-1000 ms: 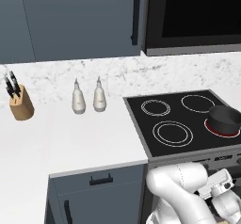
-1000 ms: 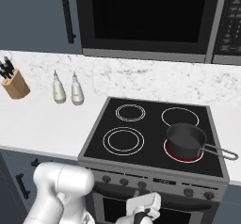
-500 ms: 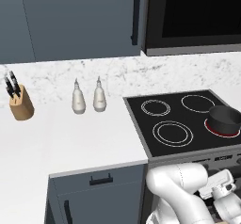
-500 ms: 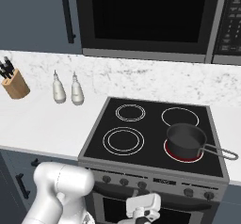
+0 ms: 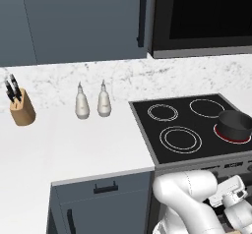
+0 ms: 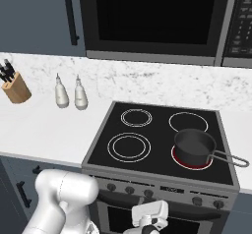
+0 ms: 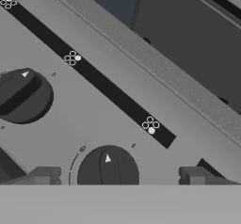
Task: Turn off the front right burner of the stove.
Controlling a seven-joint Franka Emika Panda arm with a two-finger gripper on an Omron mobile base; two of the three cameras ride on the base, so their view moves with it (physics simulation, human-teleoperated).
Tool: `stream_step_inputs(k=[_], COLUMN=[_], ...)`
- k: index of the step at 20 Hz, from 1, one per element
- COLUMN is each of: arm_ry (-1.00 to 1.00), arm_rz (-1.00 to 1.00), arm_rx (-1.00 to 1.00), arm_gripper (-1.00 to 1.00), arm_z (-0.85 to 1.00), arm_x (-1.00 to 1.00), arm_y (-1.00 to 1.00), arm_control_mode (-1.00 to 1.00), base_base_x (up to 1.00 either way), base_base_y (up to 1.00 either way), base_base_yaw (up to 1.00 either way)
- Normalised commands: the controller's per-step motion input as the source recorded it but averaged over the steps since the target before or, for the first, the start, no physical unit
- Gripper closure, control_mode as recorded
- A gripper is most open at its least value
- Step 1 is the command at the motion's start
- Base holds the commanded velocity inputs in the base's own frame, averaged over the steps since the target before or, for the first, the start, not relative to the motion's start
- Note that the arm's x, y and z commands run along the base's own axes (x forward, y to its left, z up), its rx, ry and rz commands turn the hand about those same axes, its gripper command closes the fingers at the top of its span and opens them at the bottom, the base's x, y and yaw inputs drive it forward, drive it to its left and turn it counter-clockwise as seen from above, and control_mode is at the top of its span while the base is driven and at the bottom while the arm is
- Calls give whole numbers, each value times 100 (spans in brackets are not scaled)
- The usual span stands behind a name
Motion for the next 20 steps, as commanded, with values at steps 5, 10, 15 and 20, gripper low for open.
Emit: stream_step_inputs(k=[5,10,15,20], arm_ry=[0,0,0,0], arm_rz=[2,0,0,0], arm_rx=[-3,0,0,0], arm_gripper=[-100,-100,100,100], arm_z=[0,0,0,0], arm_x=[0,1,11,11], arm_y=[14,0,0,0], arm_control_mode=[-100,-100,-100,-100], base_base_x=[0,0,0,0], base_base_y=[0,0,0,0], base_base_yaw=[0,0,0,0])
